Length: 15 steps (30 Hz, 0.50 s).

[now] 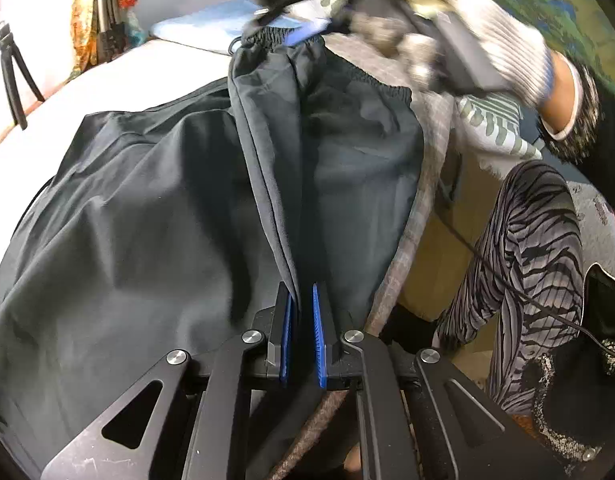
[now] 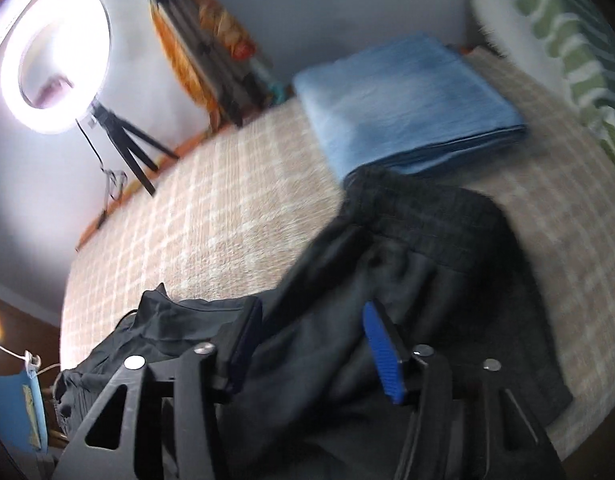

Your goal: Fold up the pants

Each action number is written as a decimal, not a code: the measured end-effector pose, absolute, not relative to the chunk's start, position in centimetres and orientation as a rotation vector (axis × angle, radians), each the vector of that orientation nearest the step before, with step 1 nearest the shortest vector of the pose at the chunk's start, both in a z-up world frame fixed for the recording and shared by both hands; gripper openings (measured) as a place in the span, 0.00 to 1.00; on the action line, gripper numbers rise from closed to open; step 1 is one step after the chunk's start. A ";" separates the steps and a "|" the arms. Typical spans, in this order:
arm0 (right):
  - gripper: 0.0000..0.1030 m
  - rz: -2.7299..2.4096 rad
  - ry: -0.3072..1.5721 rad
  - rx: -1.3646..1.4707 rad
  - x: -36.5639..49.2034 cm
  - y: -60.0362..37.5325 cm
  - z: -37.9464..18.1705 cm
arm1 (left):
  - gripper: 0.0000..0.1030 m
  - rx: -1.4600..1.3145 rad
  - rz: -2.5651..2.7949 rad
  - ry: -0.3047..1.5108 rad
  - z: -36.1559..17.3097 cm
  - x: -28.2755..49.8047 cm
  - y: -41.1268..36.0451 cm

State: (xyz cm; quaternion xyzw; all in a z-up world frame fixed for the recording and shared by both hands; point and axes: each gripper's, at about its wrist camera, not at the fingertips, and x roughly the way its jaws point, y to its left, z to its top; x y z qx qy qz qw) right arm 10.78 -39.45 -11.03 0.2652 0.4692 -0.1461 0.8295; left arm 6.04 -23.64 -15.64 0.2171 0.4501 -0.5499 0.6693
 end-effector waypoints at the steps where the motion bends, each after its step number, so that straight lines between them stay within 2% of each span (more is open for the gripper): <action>1: 0.55 -0.329 1.006 0.542 11.6 -39.1 -11.2 | 0.08 0.492 -1.243 1.015 -15.7 6.0 -23.7; 6: 0.55 -0.414 1.093 0.466 16.1 -37.6 -13.6 | 0.07 0.483 -1.258 1.016 -15.8 6.2 -23.7; 9: 0.50 -0.474 1.136 0.415 17.0 -37.7 -14.6 | 0.07 0.472 -1.263 1.018 -15.6 6.2 -23.6; 11: 0.28 -0.500 1.150 0.420 17.0 -38.2 -15.2 | 0.06 0.470 -1.263 1.017 -15.6 6.3 -23.6; 12: 0.23 -0.500 1.146 0.439 16.7 -38.7 -15.5 | 0.05 0.469 -1.262 1.015 -15.6 6.4 -23.5; 14: 0.03 -0.478 1.117 0.485 15.9 -39.7 -15.7 | 0.04 0.465 -1.258 1.009 -15.4 6.4 -23.3; 15: 0.01 -0.466 1.099 0.507 15.5 -40.1 -15.6 | 0.04 0.461 -1.253 1.003 -15.3 6.5 -23.2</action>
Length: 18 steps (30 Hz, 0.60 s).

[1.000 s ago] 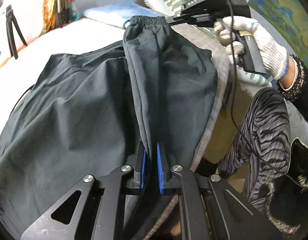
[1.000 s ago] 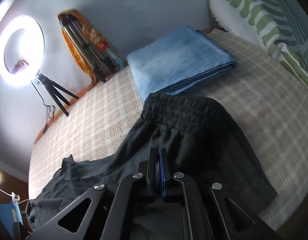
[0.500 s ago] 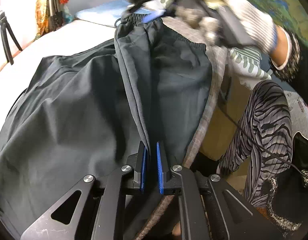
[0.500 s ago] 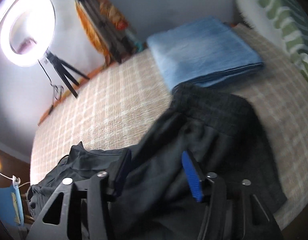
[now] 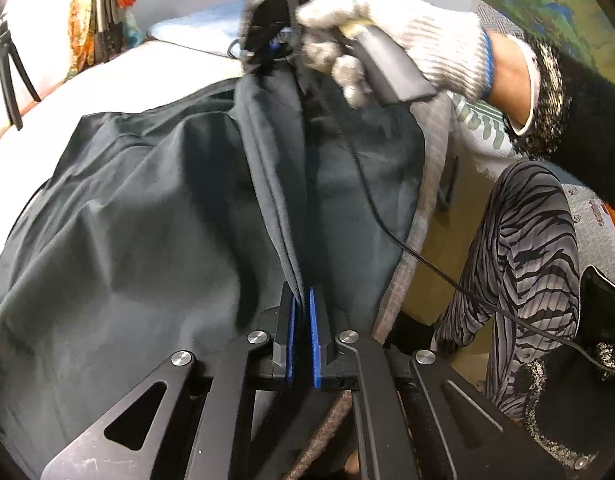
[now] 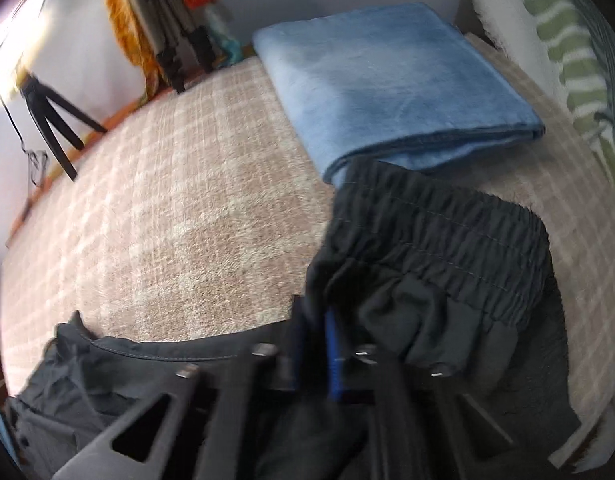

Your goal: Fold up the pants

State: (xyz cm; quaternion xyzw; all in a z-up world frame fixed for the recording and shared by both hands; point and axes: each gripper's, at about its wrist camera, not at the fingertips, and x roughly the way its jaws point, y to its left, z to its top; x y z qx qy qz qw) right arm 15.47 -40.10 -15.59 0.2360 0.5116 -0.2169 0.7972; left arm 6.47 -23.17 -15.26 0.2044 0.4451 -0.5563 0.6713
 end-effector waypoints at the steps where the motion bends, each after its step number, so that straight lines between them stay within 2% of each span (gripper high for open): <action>1: 0.00 -0.453 1.073 0.531 14.8 -40.5 -15.4 | 0.03 0.451 -1.249 0.998 -15.1 6.6 -23.0; 11: 0.00 -0.394 0.796 0.659 3.2 -43.1 -10.1 | 0.03 0.425 -1.237 0.967 -13.7 6.3 -21.8; 18: 0.00 -0.389 0.702 0.827 -3.4 -43.1 -10.6 | 0.03 0.468 -1.246 0.960 -13.9 5.1 -21.5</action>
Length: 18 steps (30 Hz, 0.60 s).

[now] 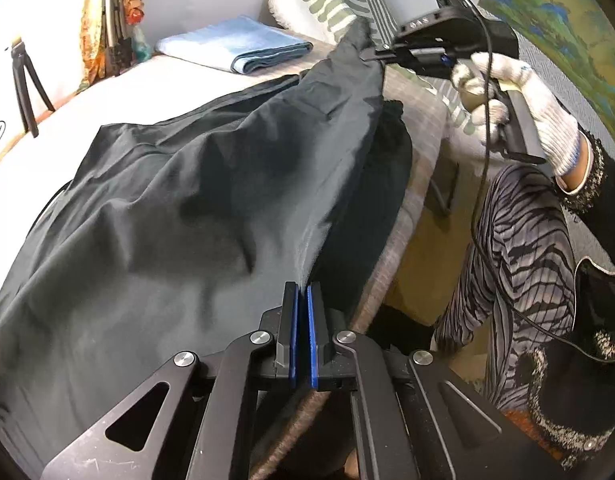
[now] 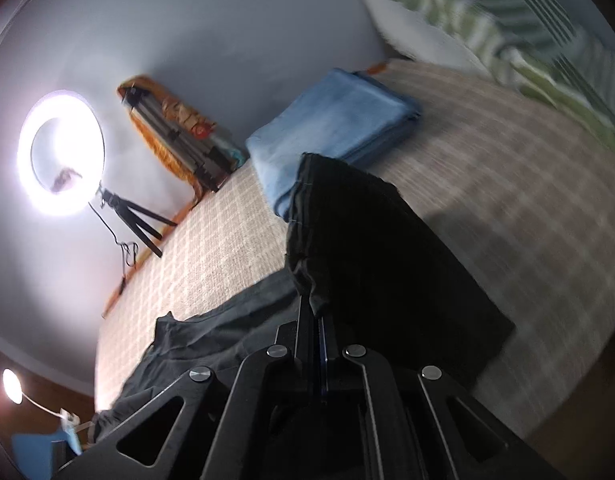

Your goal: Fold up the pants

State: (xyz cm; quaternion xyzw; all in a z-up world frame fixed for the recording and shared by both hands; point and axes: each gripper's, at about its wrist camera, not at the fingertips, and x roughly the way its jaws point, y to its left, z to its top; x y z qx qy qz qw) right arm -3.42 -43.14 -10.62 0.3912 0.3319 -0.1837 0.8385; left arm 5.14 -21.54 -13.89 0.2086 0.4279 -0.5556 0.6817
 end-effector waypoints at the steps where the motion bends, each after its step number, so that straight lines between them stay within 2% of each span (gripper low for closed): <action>1: 0.00 -0.390 0.695 0.858 -4.4 -43.3 -11.0 | 0.03 0.476 -1.250 0.959 -14.0 5.0 -21.5; 6: 0.00 -0.381 0.735 0.986 -7.3 -44.2 -14.7 | 0.03 0.517 -1.260 0.980 -15.1 4.6 -21.5; 9: 0.05 -0.371 0.753 1.021 -8.7 -44.7 -16.1 | 0.03 0.538 -1.266 0.984 -15.4 4.4 -21.5; 10: 0.11 -0.366 0.759 1.035 -9.0 -45.1 -16.5 | 0.03 0.540 -1.266 0.985 -15.5 4.4 -21.4; 11: 0.29 -0.366 0.760 1.048 -9.3 -45.5 -16.7 | 0.03 0.540 -1.266 0.988 -15.6 4.6 -21.5; 12: 0.40 -0.381 0.746 1.066 -9.8 -46.2 -16.7 | 0.03 0.540 -1.265 0.988 -15.6 4.6 -21.4; 13: 0.45 -0.396 0.724 1.075 -10.2 -46.7 -16.7 | 0.03 0.537 -1.262 0.989 -15.7 4.8 -21.4; 18: 0.44 -0.396 0.690 1.083 -10.0 -48.8 -16.5 | 0.03 0.527 -1.257 0.986 -15.5 4.8 -21.7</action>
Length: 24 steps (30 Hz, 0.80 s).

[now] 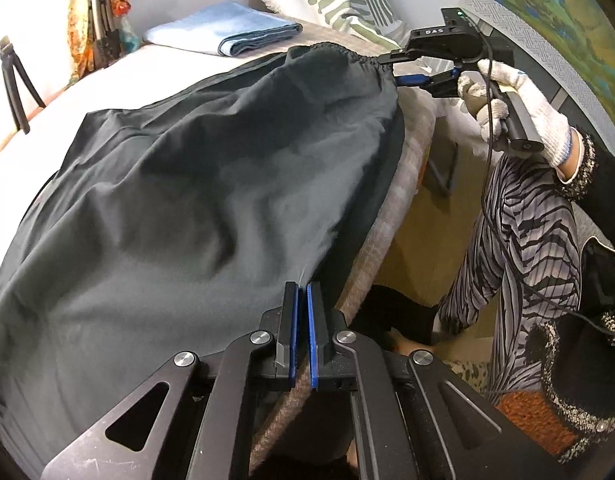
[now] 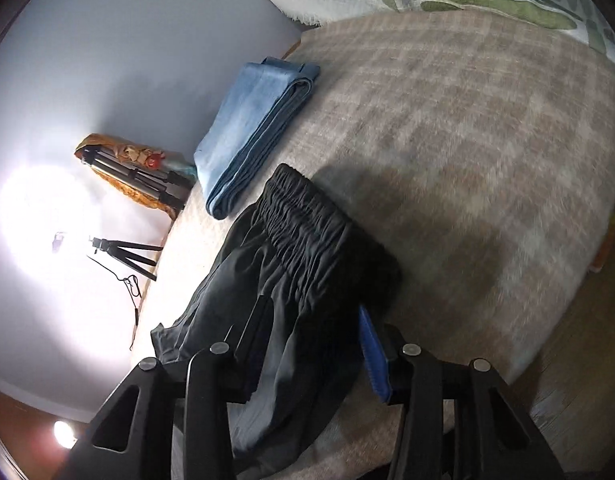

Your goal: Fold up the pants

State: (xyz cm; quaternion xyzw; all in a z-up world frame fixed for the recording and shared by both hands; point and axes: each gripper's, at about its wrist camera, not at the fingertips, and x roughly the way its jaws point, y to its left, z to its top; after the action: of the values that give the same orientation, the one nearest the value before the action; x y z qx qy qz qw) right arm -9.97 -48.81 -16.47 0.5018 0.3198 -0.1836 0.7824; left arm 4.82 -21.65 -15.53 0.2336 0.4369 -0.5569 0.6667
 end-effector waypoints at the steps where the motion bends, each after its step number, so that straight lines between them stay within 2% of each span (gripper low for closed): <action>1: 0.37 -0.393 0.699 1.081 -9.6 -49.0 -16.6 | 0.03 0.527 -1.256 0.987 -15.5 4.8 -21.6; 2: 0.25 -0.396 0.710 1.062 -9.2 -49.0 -16.6 | 0.03 0.525 -1.256 0.989 -15.5 4.8 -21.6; 5: 0.12 -0.403 0.763 0.989 -8.3 -48.5 -16.3 | 0.03 0.518 -1.265 0.994 -15.3 4.4 -21.3; 11: 0.10 -0.460 0.794 0.900 -10.1 -48.9 -15.3 | 0.03 0.561 -1.299 1.028 -16.0 3.4 -21.4; 13: 0.13 -0.451 0.849 0.873 -9.7 -48.8 -15.8 | 0.03 0.568 -1.296 1.033 -16.0 3.4 -21.5; 15: 0.22 -0.444 0.898 0.837 -9.3 -48.4 -15.8 | 0.03 0.552 -1.283 1.037 -15.7 3.7 -21.5; 16: 0.35 -0.443 0.912 0.821 -9.3 -48.2 -15.5 | 0.03 0.535 -1.278 1.039 -15.4 4.0 -21.4; 17: 0.41 -0.443 0.911 0.807 -9.4 -48.0 -15.2 | 0.03 0.523 -1.271 1.035 -15.1 4.3 -21.2; 21: 0.41 -0.467 0.878 0.648 -9.6 -46.9 -12.0 | 0.03 0.476 -1.213 0.992 -13.3 6.0 -20.2; 24: 0.41 -0.421 0.826 0.545 -8.7 -45.9 -9.4 | 0.10 0.410 -1.141 0.944 -11.0 8.2 -18.2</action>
State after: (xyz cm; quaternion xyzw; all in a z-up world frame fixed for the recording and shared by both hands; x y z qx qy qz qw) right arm -8.68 -45.87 -9.39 0.2593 0.3935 -0.2007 0.8589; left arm 8.15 -18.20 -10.97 0.1855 0.4270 -0.5160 0.7190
